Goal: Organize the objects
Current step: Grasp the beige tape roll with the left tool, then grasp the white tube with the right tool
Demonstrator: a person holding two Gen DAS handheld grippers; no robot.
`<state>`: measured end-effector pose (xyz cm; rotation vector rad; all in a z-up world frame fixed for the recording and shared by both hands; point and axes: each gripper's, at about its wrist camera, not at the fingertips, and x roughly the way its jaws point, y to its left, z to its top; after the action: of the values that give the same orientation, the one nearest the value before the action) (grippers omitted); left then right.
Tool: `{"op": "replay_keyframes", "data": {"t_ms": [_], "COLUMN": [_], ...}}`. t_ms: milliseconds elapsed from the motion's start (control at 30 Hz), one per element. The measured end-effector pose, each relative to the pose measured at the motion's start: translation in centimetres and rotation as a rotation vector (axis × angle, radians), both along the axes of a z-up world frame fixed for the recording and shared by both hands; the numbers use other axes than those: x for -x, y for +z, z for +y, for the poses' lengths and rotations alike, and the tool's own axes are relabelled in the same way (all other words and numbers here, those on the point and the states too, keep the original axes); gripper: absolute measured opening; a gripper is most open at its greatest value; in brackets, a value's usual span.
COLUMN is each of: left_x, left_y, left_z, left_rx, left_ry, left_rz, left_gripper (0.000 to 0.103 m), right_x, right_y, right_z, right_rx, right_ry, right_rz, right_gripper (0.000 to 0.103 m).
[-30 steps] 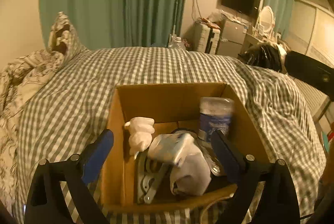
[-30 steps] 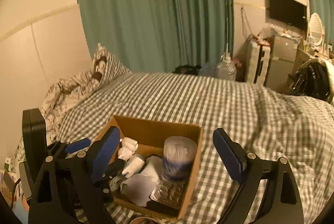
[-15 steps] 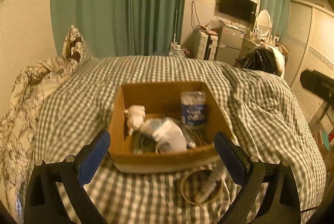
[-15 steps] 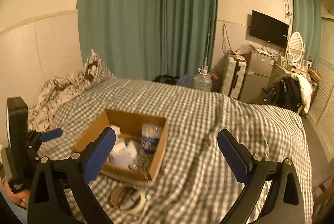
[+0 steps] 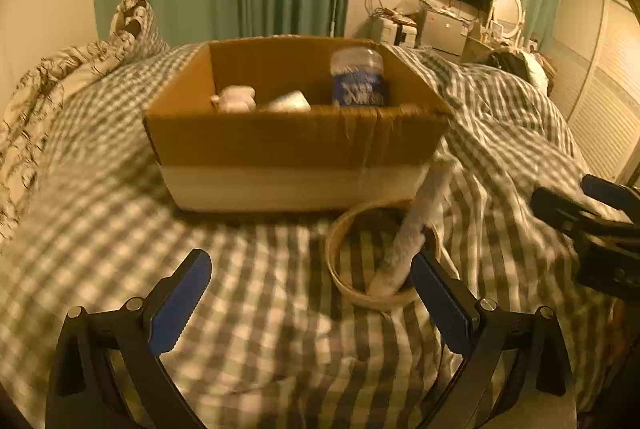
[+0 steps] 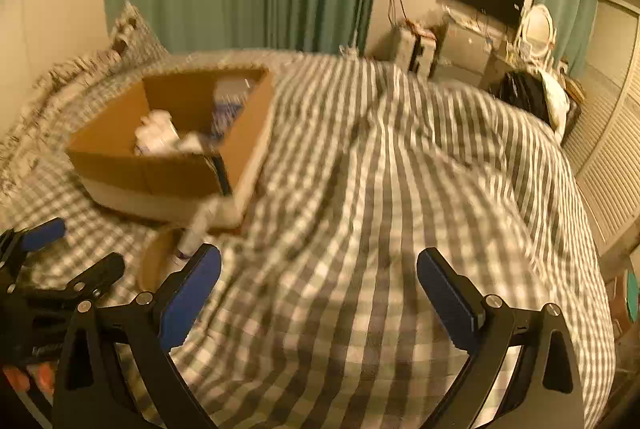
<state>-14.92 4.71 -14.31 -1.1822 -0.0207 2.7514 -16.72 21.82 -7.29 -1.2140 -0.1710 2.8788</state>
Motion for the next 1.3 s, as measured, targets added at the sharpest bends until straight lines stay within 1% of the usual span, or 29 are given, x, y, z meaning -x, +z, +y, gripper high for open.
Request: {"op": "replay_keyframes", "data": {"t_ms": [67,133,200,300,400,433,533,600,667,733,800,867,967,1100,1233,1300], "left_x": [-0.2,-0.2,-0.2,0.4,1.7,2.1,2.9,3.0,3.0,3.0,2.8,2.5,1.5,0.2,-0.8,-1.0], "left_y": [-0.9,-1.7,-2.3,-2.9,-3.4,-3.6,-4.0,-4.1,-3.9,-3.7,-3.4,-2.9,-1.6,1.2,4.0,5.3], "left_z": [0.7,1.6,2.5,4.0,5.0,5.2,5.3,5.2,4.6,3.9,3.6,3.7,3.5,2.4,0.0,-1.2], "left_rx": [0.006,0.032,0.044,0.040,0.030,0.024,-0.001,-0.008,-0.023,-0.063,-0.080,-0.074,-0.065,-0.075,-0.104,-0.105], "left_ry": [-0.036,-0.068,-0.109,-0.162,-0.191,-0.191,-0.194,-0.185,-0.166,-0.158,-0.153,-0.156,-0.162,-0.135,-0.092,-0.065], "left_rz": [-0.015,-0.029,-0.037,-0.060,-0.079,-0.073,-0.079,-0.077,-0.074,-0.081,-0.076,-0.068,-0.033,0.010,0.053,0.079], "left_gripper": [0.103,0.103,0.103,0.103,0.103,0.103,0.099,0.094,0.083,0.083,0.083,0.082,0.082,0.082,0.082,0.082], "right_x": [0.7,1.0,0.9,1.0,1.3,1.2,1.2,1.2,1.3,1.3,1.1,0.9,0.4,-0.6,-1.6,-2.0], "right_y": [-1.2,-1.8,-1.8,-1.8,-1.9,-1.9,-1.9,-1.9,-1.9,-1.8,-1.7,-1.5,-0.9,0.1,0.9,1.2], "right_z": [0.1,-0.1,-0.2,0.2,0.6,0.5,0.5,0.5,0.5,0.6,0.6,0.6,0.7,0.7,0.3,-0.2], "right_rx": [-0.020,-0.043,-0.049,-0.032,-0.013,-0.010,-0.004,0.003,0.011,0.018,0.020,0.020,0.028,0.044,0.049,0.048], "right_ry": [-0.015,-0.019,-0.019,-0.030,-0.044,-0.045,-0.048,-0.050,-0.055,-0.062,-0.064,-0.066,-0.068,-0.064,-0.050,-0.036], "right_rz": [-0.047,-0.068,-0.068,-0.069,-0.074,-0.073,-0.071,-0.069,-0.068,-0.063,-0.052,-0.038,-0.017,0.023,0.050,0.061], "right_gripper": [0.099,0.099,0.099,0.099,0.099,0.099,0.099,0.099,0.099,0.099,0.099,0.099,0.099,0.099,0.099,0.099]}}
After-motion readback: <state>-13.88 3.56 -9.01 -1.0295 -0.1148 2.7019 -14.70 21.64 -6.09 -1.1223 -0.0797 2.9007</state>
